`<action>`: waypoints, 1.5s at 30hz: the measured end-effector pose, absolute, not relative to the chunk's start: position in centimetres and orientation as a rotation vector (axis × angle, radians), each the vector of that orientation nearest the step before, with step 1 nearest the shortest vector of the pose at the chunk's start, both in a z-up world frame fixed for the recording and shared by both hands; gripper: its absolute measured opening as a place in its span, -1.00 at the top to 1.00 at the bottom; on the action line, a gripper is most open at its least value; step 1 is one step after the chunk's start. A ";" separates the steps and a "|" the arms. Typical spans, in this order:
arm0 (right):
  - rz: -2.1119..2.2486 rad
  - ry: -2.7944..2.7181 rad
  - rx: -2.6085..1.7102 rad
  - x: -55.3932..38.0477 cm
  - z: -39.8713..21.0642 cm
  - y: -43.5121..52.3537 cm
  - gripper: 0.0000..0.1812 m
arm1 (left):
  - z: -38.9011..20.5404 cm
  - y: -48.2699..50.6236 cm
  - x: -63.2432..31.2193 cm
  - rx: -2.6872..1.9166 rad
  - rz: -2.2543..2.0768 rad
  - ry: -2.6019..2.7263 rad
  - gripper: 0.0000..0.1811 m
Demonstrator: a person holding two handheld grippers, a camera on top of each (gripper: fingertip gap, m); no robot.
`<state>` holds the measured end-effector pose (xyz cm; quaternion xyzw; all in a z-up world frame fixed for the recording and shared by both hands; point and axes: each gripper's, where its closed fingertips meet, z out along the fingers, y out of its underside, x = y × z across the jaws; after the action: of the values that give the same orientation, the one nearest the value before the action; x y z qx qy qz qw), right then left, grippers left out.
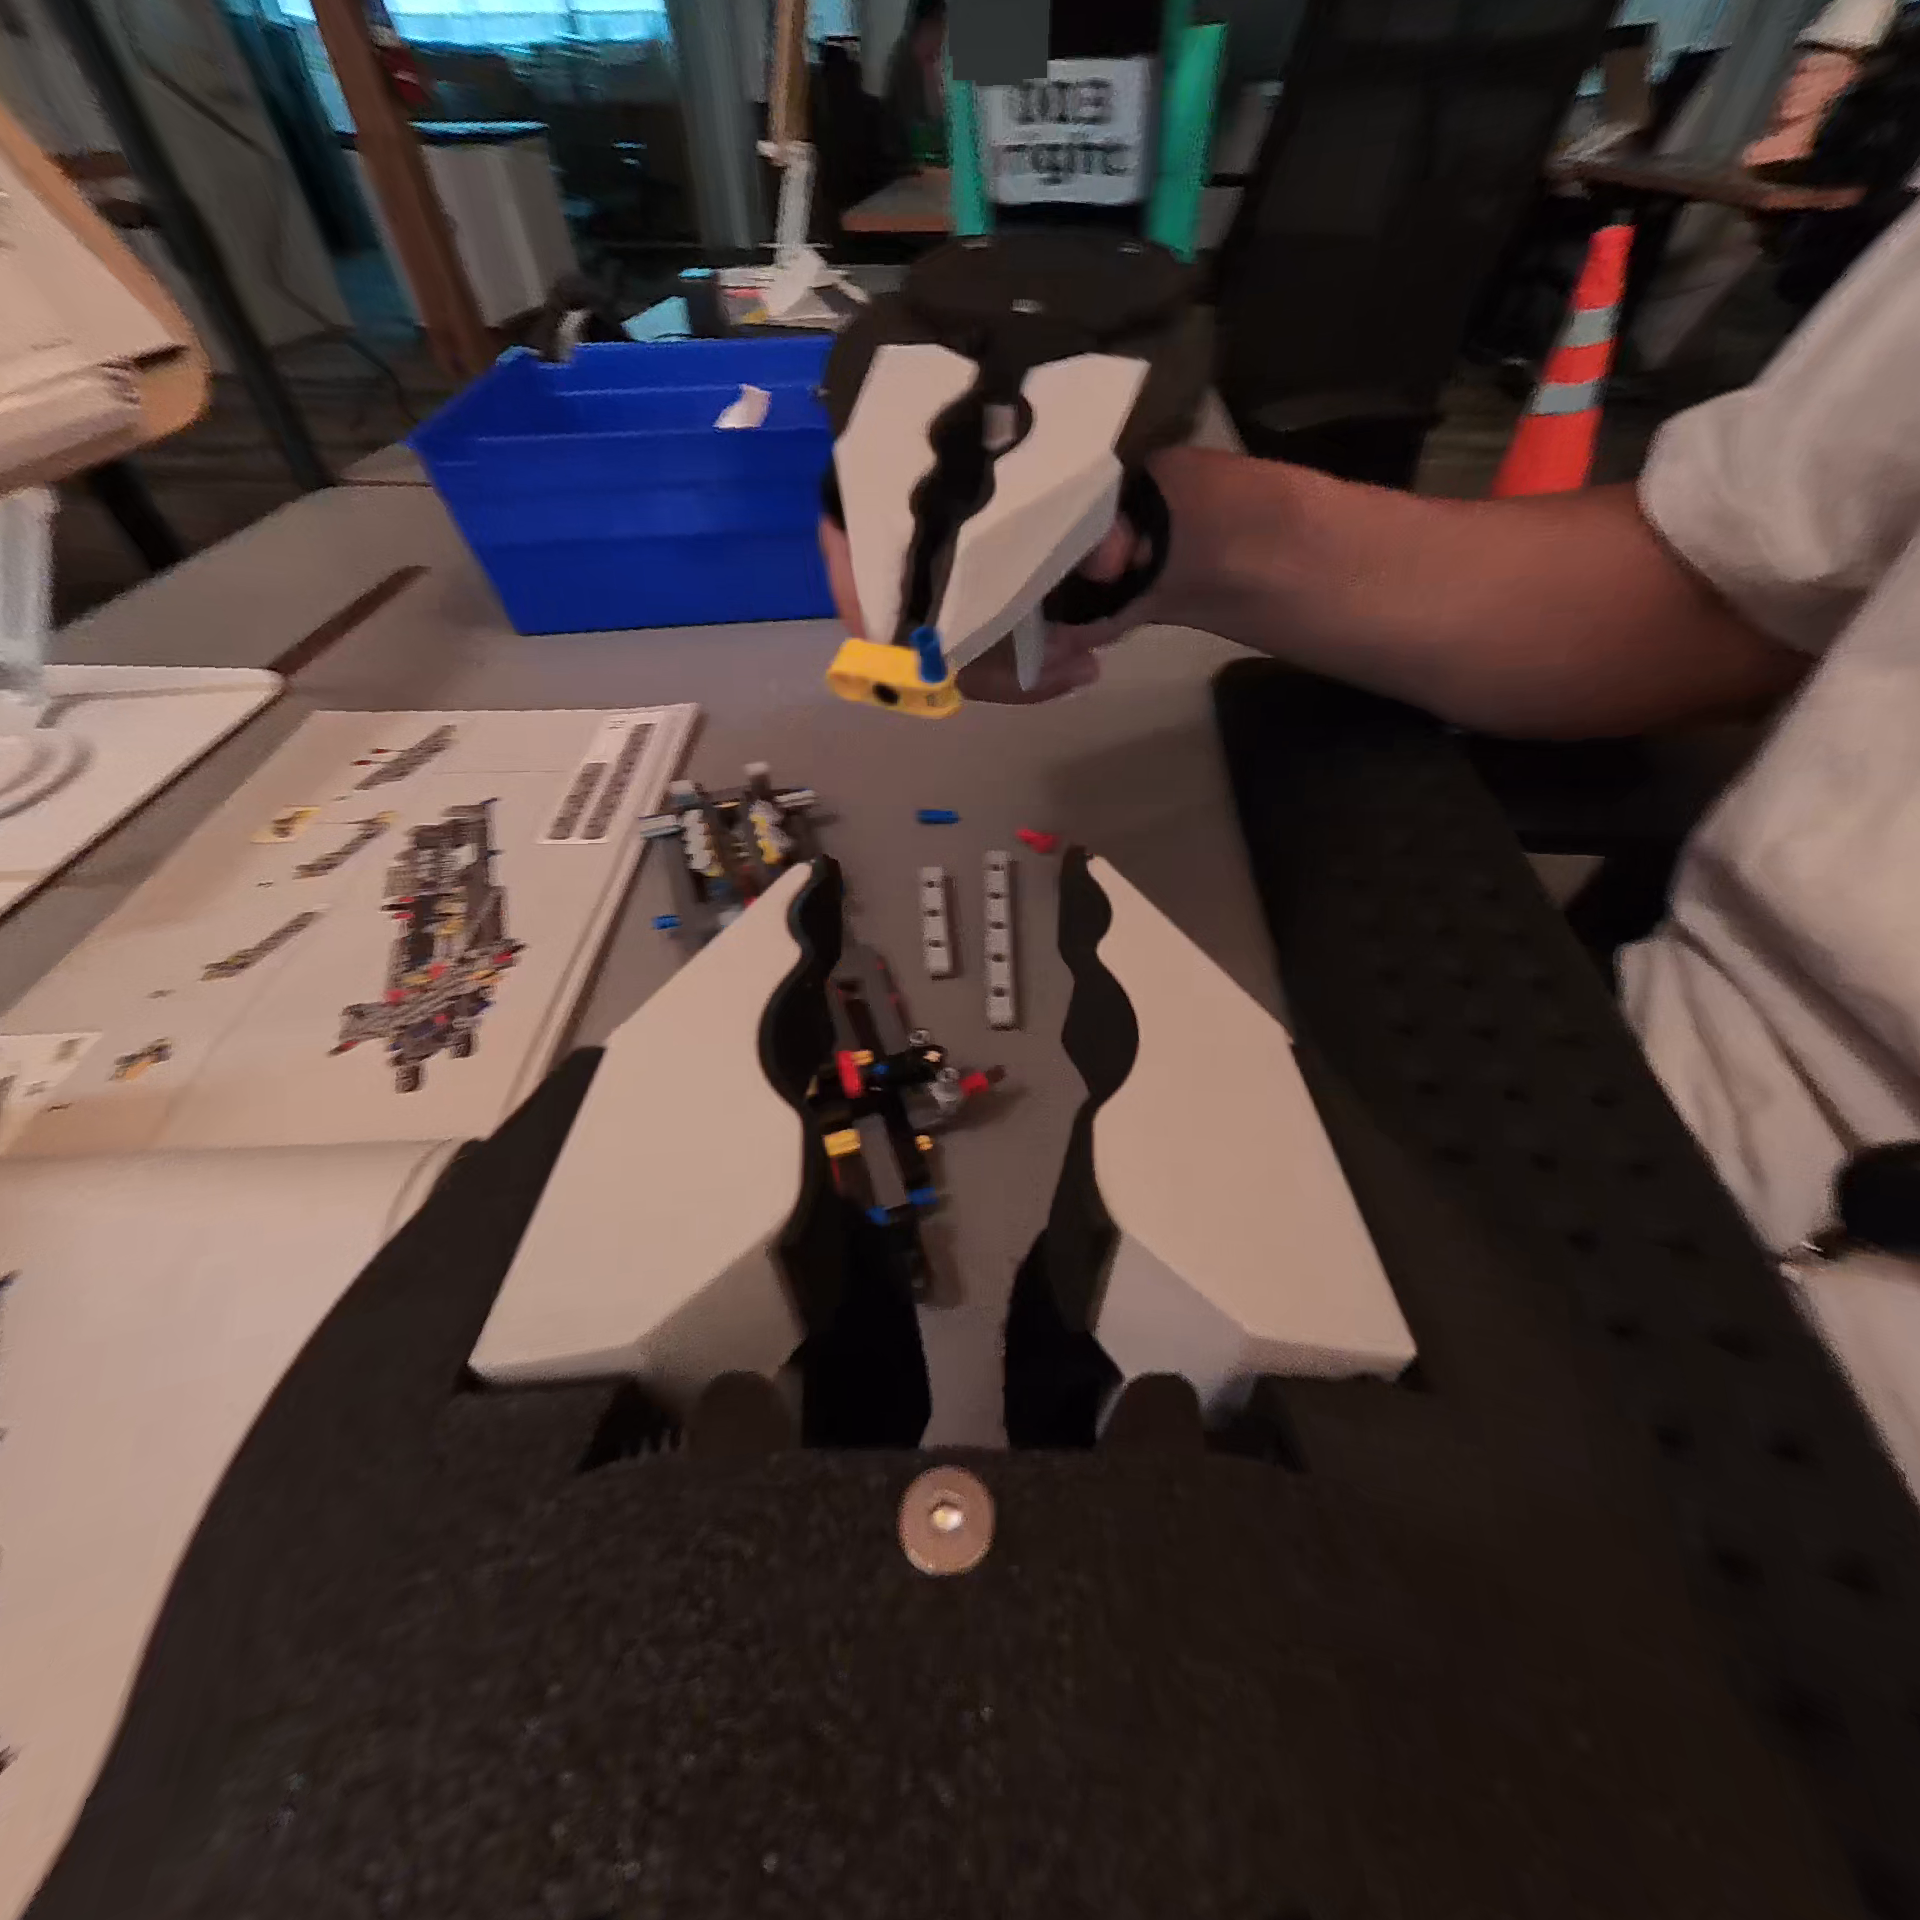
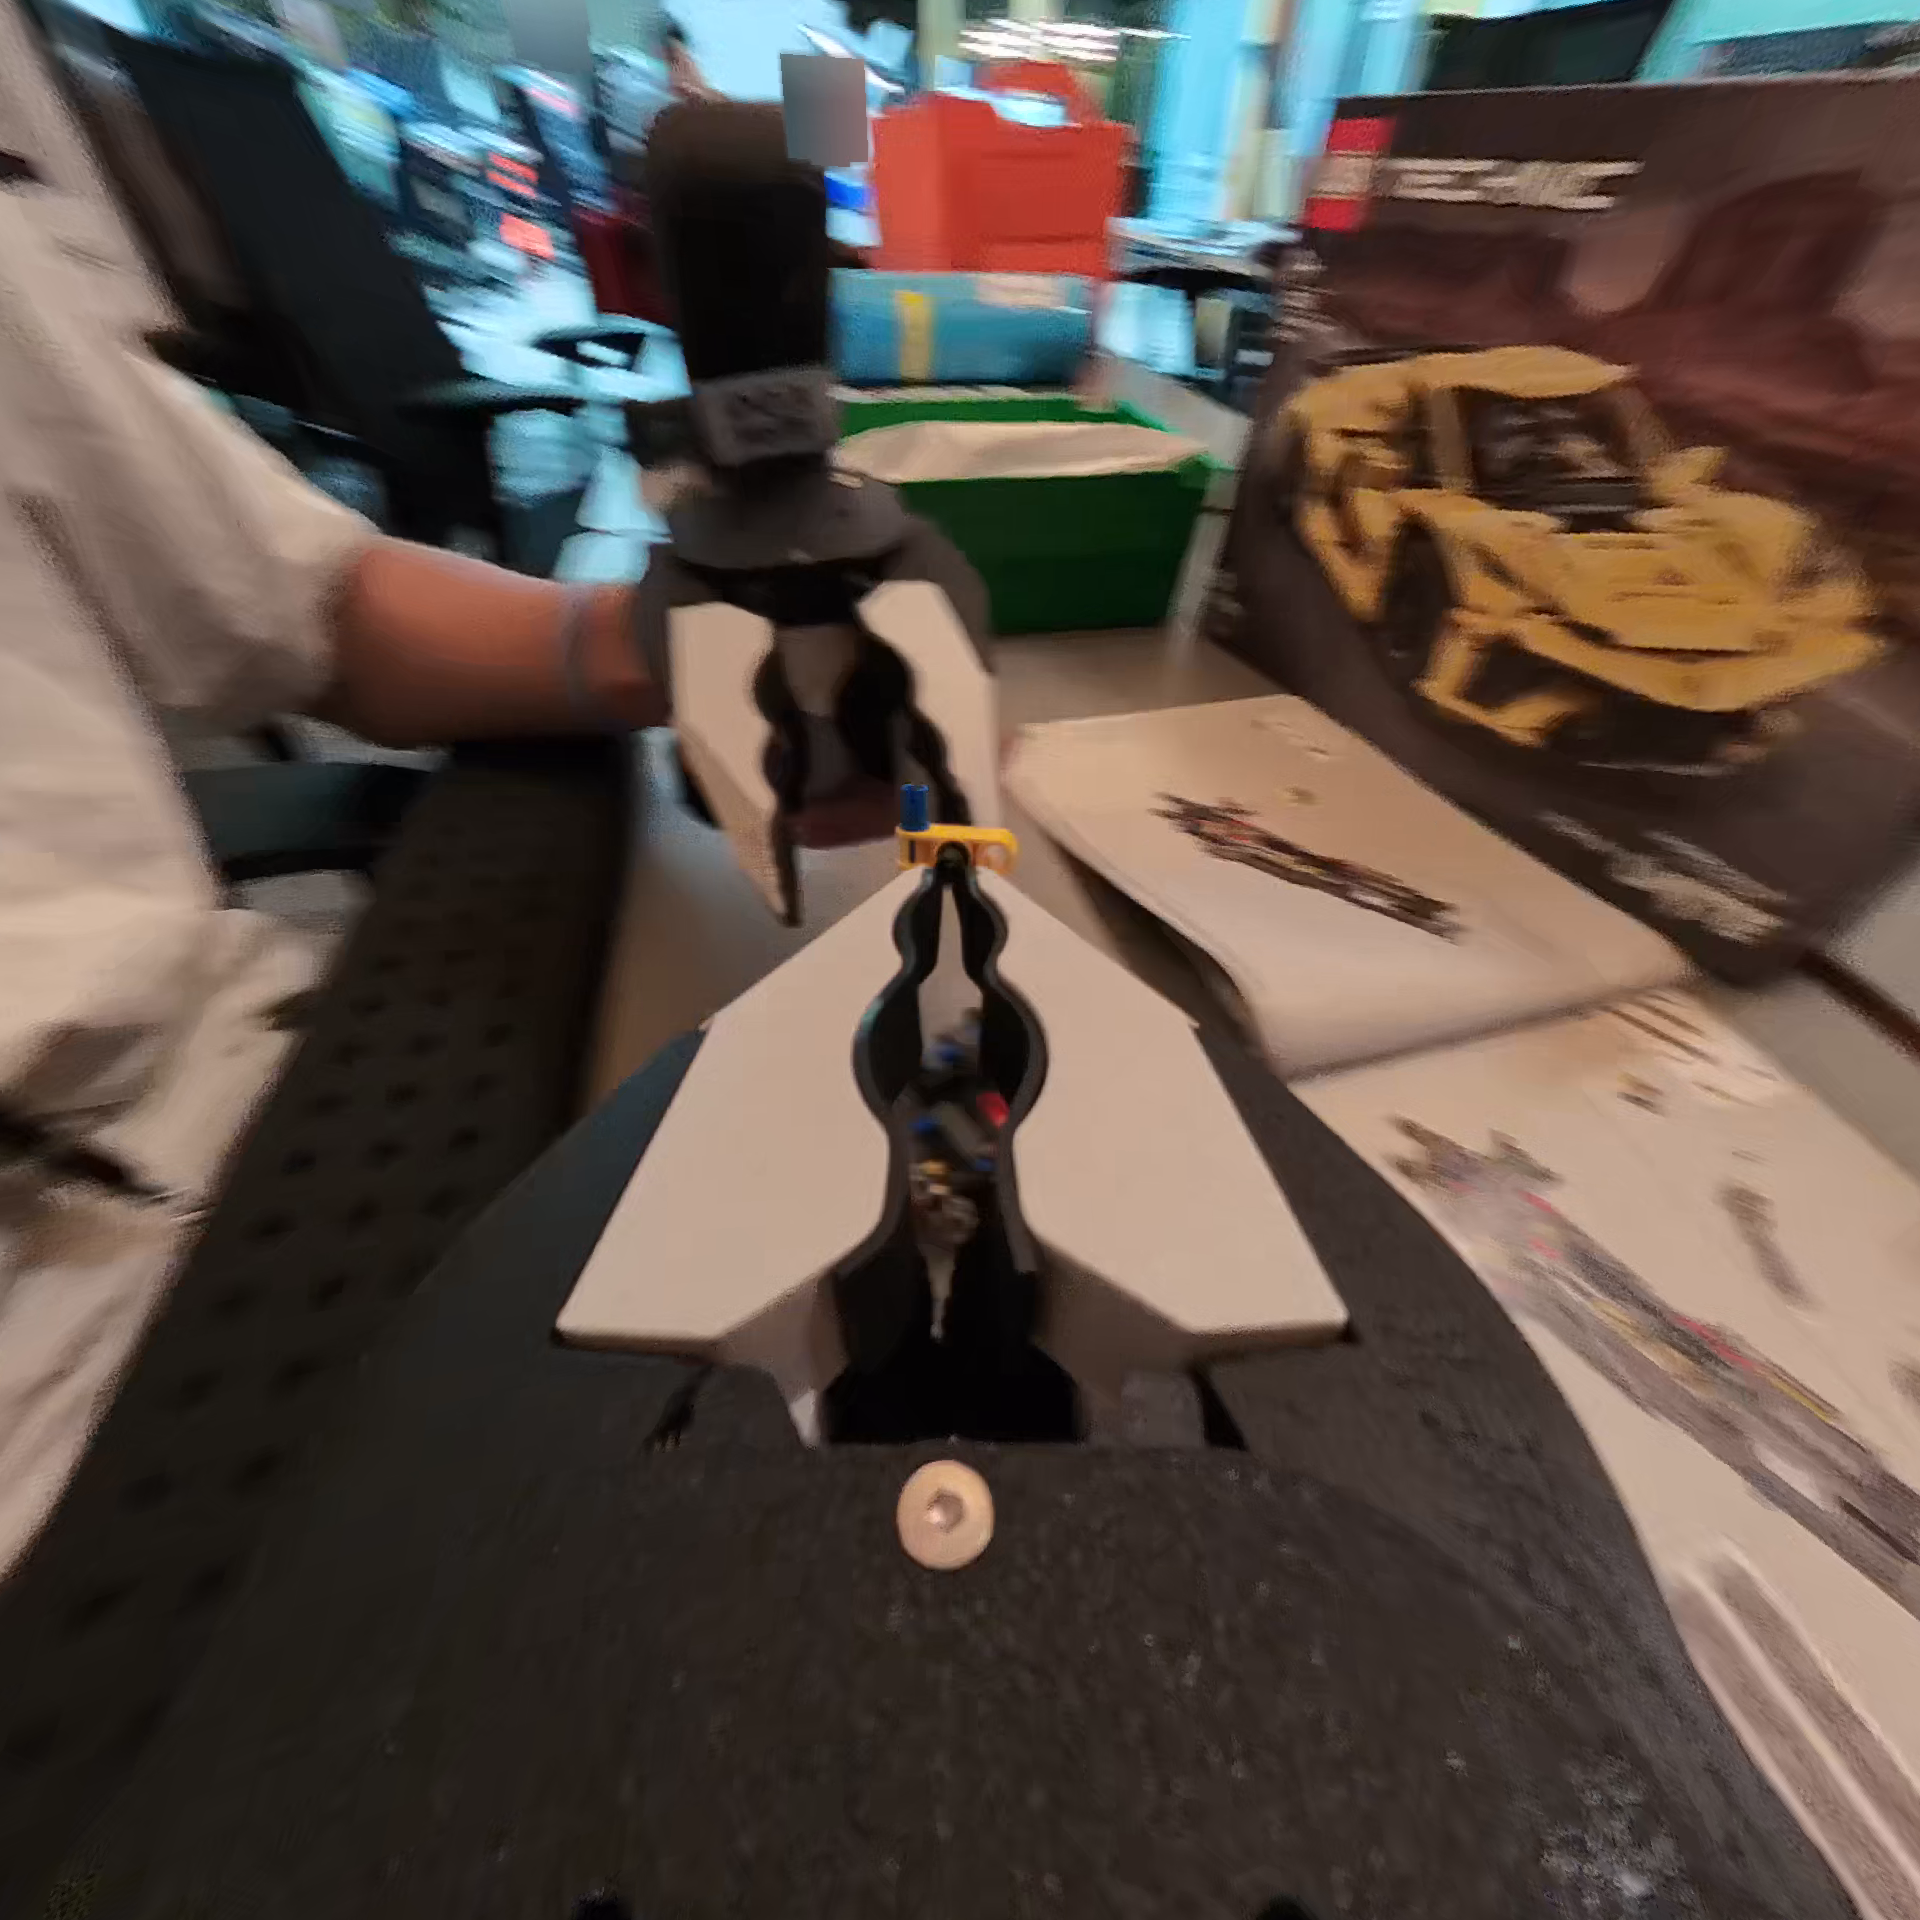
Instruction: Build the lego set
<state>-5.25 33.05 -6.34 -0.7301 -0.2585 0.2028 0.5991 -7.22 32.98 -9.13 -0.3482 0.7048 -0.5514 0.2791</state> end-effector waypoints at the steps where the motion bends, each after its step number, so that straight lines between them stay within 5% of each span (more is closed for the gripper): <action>1: 0.611 -0.640 -1.674 -6.1 -6.0 32.2 0.98 | -8.9 32.6 -7.5 -0.928 -1.520 1.900 0.56; 20: 0.852 -0.772 -1.707 -8.5 -8.5 31.1 0.98 | -8.7 30.4 -8.0 -0.862 -1.545 1.929 0.76; 32: 0.386 -0.070 -1.628 1.4 -6.8 33.9 0.82 | -7.8 39.8 -3.8 -1.122 -0.885 1.341 0.76; 45: -0.012 0.164 -1.814 8.0 -11.1 33.8 0.87 | -9.0 41.3 -3.2 -1.208 -0.943 1.320 0.76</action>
<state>8.04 33.84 -11.11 -0.7866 0.0712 -0.0054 0.6133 -3.23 41.33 -9.02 -0.5062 0.5532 -0.3949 0.5308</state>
